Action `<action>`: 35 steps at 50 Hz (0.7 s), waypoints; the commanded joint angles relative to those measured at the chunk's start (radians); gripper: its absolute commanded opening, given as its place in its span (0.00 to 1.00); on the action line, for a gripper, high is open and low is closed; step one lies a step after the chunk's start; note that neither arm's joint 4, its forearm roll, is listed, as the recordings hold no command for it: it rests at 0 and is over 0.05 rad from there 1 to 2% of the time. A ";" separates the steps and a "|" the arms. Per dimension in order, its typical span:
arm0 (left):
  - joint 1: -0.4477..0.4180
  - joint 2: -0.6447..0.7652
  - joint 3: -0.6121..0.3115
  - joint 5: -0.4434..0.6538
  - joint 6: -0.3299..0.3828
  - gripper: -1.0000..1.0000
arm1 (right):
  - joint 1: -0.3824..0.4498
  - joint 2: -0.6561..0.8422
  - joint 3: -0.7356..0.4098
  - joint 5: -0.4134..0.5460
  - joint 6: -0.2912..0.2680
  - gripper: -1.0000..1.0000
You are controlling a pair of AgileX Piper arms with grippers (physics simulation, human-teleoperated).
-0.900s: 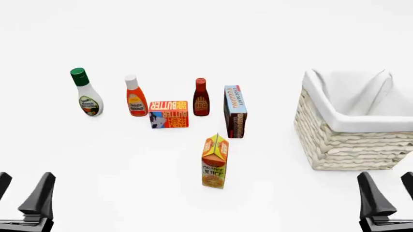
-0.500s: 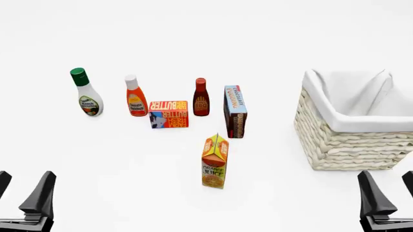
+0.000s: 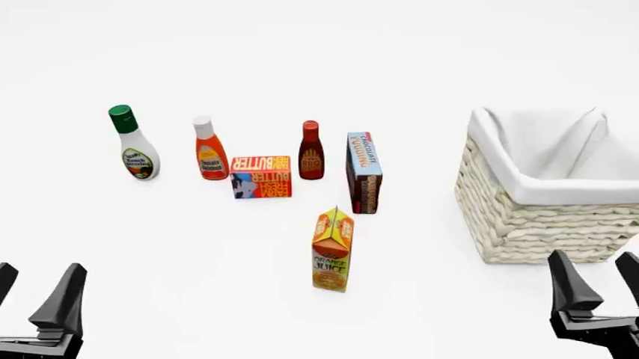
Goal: Pick the orange juice and place it in the basket.
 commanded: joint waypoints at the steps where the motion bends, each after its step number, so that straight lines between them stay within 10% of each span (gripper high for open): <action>1: 0.000 -0.003 0.001 0.002 0.000 1.00 | -0.017 0.184 -0.047 -0.085 0.039 1.00; 35: -0.001 -0.014 0.002 0.012 0.000 1.00 | 0.150 0.391 -0.400 0.214 0.113 1.00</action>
